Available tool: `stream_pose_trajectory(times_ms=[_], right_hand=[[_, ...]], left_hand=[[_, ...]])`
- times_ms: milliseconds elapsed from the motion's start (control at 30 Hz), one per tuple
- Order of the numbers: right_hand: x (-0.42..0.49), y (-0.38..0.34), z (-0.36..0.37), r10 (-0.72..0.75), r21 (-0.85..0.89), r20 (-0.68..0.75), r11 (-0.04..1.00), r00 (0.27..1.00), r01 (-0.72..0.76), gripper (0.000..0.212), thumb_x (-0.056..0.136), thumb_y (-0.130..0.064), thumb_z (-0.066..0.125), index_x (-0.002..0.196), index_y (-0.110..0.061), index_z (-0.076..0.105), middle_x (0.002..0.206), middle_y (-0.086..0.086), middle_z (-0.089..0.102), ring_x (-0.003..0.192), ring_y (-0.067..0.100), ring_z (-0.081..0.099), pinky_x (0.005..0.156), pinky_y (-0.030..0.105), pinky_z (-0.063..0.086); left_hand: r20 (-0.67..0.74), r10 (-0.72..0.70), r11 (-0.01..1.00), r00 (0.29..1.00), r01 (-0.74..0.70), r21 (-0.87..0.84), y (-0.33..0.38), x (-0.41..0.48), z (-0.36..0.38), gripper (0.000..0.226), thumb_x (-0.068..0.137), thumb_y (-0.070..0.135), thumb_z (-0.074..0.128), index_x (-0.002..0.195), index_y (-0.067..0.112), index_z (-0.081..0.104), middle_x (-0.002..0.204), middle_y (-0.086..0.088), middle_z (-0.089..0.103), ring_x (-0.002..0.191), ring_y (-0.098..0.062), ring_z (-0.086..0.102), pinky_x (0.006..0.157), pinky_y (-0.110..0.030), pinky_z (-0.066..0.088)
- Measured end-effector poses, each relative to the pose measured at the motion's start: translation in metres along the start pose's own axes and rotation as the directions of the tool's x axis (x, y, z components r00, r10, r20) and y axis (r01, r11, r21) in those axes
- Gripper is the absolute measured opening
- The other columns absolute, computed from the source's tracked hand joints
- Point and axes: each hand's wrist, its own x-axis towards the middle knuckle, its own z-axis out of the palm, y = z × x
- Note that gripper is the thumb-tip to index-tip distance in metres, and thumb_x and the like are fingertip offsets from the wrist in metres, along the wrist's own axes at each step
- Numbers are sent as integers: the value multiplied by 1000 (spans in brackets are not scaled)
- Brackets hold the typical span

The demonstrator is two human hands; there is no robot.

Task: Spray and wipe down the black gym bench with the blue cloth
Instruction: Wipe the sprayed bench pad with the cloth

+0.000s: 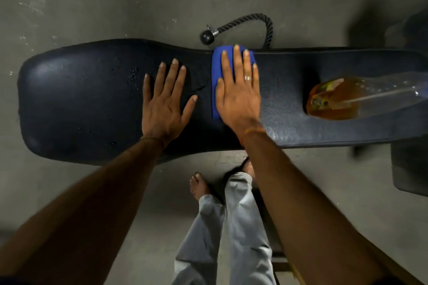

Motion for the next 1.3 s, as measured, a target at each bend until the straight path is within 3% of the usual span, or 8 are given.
stream_pose_trajectory(times_ms=[100,300,533,700,900,1000,1100,1300], right_hand=[[24,-5,0,60,21,-4,998,998,-60,60,108,-37,22,165,-20,14,172,13,12,160,30,8,129,50,13],[-83,-12,0,2,-8,128,1000,992,-1,62,110,-37,25,165,-20,2,173,12,-2,160,29,-4,130,49,6],[8,-17,0,81,0,9,997,997,-81,60,109,-37,23,165,-17,12,172,12,8,160,28,5,130,49,11],[-79,-28,2,14,-36,110,999,994,-10,62,109,-35,25,165,-15,5,173,13,0,160,30,-3,130,50,7],[-5,-34,-1,38,-1,36,999,999,-38,61,101,-35,29,159,-12,32,171,17,13,159,33,8,129,52,13],[28,-35,1,63,16,12,998,998,-63,61,106,-39,21,164,-18,17,171,14,13,160,31,9,128,52,13],[-25,-37,1,-5,-1,45,1000,999,6,60,110,-38,21,165,-20,7,173,12,4,160,29,1,130,51,9],[-44,-42,3,-82,-28,90,996,993,84,60,110,-37,23,165,-21,7,173,12,4,160,29,2,130,50,8]], left_hand=[[2,3,1000,1000,-3,-8,-1,1,-1,73,105,61,21,165,23,6,173,-1,-1,160,-23,-2,128,-56,6],[12,-4,1000,1000,4,-16,0,1,-5,72,105,60,18,165,22,8,173,-1,1,160,-23,0,128,-56,8],[-13,15,1000,1000,-15,-16,-2,1,-1,71,105,59,20,164,21,10,173,-2,4,160,-24,2,127,-57,8],[-1,6,1000,1000,-6,-21,-3,3,-4,70,106,57,22,164,20,13,173,-2,6,160,-24,4,128,-57,8],[-17,16,999,1000,-16,-40,-3,3,-2,67,107,54,23,164,21,14,173,-2,7,160,-24,5,128,-56,8],[-20,12,999,1000,-12,-43,-5,2,-1,65,108,51,24,164,21,14,173,-1,7,160,-23,4,128,-55,7],[14,25,997,1000,-23,-77,-2,2,-8,64,107,50,22,164,21,13,173,-2,7,160,-23,3,128,-55,8],[15,-33,999,999,34,-39,-64,-3,-21,73,103,63,22,164,26,10,173,1,4,160,-25,2,129,-50,8]])
